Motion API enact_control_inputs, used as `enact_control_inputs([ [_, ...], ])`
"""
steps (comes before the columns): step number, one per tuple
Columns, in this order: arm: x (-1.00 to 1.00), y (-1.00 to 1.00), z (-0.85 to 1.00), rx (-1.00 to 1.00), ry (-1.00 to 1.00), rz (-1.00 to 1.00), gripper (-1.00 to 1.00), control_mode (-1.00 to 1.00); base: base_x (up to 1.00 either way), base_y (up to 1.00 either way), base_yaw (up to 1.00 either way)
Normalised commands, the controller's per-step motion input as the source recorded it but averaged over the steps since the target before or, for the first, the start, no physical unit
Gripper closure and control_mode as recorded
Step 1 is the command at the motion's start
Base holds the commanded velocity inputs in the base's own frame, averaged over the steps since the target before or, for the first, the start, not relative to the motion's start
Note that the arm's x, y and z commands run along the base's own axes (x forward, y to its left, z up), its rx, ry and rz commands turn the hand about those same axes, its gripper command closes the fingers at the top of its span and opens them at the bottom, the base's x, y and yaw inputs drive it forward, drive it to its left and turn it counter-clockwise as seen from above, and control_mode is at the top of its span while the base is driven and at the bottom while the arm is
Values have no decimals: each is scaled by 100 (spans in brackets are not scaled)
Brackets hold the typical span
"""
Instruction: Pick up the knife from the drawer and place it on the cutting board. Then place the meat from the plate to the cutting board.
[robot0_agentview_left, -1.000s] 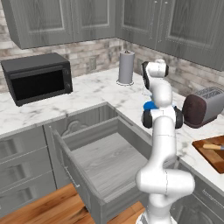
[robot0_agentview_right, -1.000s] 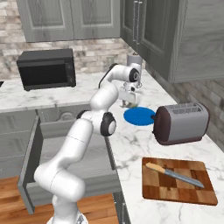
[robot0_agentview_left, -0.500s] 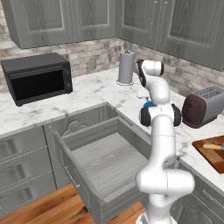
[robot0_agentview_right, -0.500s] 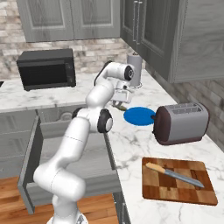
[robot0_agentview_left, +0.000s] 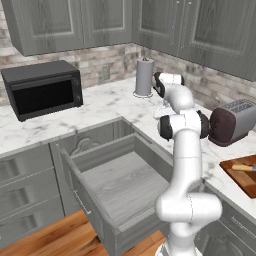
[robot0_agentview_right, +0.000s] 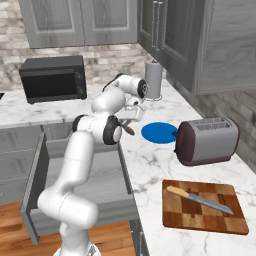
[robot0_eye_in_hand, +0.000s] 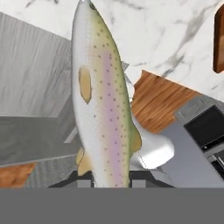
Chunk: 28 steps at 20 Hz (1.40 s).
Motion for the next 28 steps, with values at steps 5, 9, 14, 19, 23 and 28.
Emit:
enact_control_inputs([
  [5,-100,20,25,0,-17,-3,100,-100,0,0,0],
  [9,-97,14,40,0,-20,-2,100,-100,0,0,0],
  [14,-83,18,37,0,-16,0,100,-100,0,0,0],
  [19,-90,7,50,0,-19,-1,100,-100,0,0,0],
  [23,-79,-6,52,-2,-20,-7,100,-100,0,0,0],
  [28,-40,-36,38,-5,-17,-10,100,-100,0,0,0],
])
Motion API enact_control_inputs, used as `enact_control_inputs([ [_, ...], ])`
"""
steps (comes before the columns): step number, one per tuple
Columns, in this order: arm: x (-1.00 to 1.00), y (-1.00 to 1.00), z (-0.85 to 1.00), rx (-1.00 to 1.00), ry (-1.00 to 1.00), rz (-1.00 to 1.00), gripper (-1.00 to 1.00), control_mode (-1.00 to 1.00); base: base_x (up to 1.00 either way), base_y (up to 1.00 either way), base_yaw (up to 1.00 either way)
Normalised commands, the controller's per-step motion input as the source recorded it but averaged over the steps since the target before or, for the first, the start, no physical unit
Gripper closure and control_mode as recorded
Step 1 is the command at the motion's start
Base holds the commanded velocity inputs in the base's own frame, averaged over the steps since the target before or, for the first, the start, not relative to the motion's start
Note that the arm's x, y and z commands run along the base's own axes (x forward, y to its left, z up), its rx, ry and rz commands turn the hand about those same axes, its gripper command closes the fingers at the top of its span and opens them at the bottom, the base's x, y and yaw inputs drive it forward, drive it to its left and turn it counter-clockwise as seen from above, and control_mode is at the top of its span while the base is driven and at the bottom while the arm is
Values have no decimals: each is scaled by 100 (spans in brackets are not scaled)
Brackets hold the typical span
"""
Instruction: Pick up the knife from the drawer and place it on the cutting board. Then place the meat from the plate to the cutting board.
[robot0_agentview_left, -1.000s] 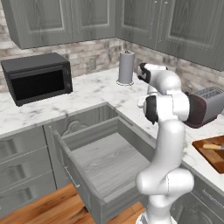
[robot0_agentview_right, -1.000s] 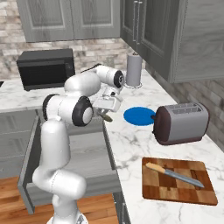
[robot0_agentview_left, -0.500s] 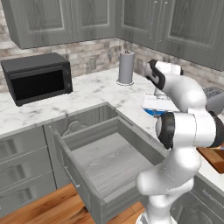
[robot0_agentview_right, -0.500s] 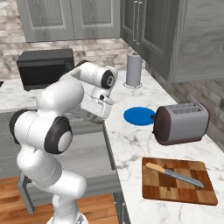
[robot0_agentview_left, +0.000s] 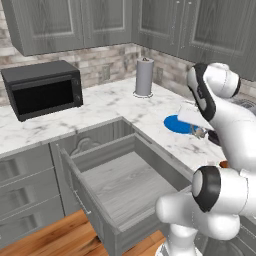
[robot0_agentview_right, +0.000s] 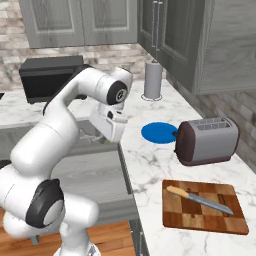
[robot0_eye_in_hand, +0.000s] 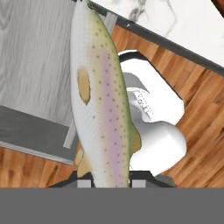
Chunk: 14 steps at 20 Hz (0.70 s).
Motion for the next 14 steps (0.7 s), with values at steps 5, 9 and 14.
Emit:
enact_control_inputs([
  [5,-16,-58,12,-6,-13,-10,100,-100,0,0,0],
  [9,-7,-72,-2,-8,-14,-6,100,-100,0,0,0],
  [14,-13,-83,-18,-5,-5,-3,100,-100,0,0,0],
])
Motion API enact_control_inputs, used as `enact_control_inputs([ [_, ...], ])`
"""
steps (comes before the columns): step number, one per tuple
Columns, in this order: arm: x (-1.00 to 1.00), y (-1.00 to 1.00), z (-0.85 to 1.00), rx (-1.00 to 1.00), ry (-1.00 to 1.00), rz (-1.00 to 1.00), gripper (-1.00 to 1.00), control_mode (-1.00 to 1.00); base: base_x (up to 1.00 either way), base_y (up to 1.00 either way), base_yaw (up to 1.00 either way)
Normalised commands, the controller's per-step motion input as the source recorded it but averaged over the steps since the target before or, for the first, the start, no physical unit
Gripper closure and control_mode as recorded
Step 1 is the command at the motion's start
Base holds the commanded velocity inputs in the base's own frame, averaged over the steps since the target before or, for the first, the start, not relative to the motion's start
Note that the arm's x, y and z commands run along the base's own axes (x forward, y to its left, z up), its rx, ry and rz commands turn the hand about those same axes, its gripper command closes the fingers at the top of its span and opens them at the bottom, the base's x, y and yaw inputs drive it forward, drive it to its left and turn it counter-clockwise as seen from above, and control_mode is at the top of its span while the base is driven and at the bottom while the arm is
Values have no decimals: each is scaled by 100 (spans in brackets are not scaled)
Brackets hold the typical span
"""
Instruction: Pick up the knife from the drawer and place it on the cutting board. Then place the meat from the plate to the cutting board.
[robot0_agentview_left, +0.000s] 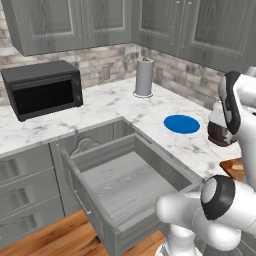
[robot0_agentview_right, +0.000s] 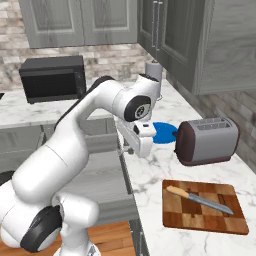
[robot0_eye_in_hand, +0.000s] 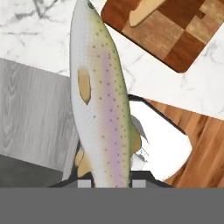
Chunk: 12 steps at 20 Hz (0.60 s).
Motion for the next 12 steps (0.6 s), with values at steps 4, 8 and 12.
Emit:
enact_control_inputs([
  [4,-20,-84,-36,-1,0,-2,100,-100,0,0,0],
  [8,-20,-86,-50,0,0,-4,100,-100,0,0,0],
  [12,-5,-84,-56,0,0,-3,100,-100,0,0,0],
])
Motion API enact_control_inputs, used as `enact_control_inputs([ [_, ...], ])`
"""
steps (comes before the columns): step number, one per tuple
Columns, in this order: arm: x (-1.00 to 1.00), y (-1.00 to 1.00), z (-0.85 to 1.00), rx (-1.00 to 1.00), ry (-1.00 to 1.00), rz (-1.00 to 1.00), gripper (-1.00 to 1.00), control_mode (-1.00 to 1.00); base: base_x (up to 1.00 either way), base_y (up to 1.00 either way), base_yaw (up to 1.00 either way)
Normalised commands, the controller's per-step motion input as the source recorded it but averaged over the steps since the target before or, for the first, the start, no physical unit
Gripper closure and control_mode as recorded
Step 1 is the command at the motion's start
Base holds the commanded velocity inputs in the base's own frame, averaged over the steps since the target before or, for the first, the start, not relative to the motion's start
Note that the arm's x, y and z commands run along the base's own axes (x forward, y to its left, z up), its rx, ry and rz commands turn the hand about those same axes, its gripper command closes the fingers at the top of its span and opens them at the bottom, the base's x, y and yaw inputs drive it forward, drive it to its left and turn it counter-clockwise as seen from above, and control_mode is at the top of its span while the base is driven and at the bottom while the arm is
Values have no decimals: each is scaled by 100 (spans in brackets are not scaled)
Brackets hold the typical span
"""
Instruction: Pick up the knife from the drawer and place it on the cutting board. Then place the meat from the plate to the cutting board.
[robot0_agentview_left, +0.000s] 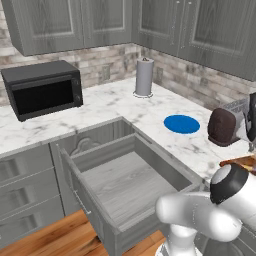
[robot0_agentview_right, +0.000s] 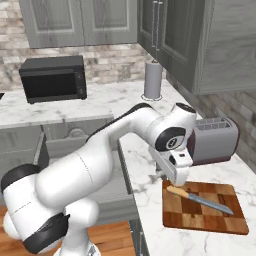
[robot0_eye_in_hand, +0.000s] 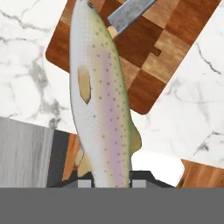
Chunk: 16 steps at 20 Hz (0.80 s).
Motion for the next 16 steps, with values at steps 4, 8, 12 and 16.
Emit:
enact_control_inputs([
  [4,0,-75,-49,0,0,0,100,-100,0,0,0],
  [8,9,-67,-50,0,0,0,100,-100,0,0,0],
  [12,14,-62,-53,0,0,0,100,-100,0,0,0],
  [16,29,-37,-60,0,1,0,100,-100,0,0,0],
])
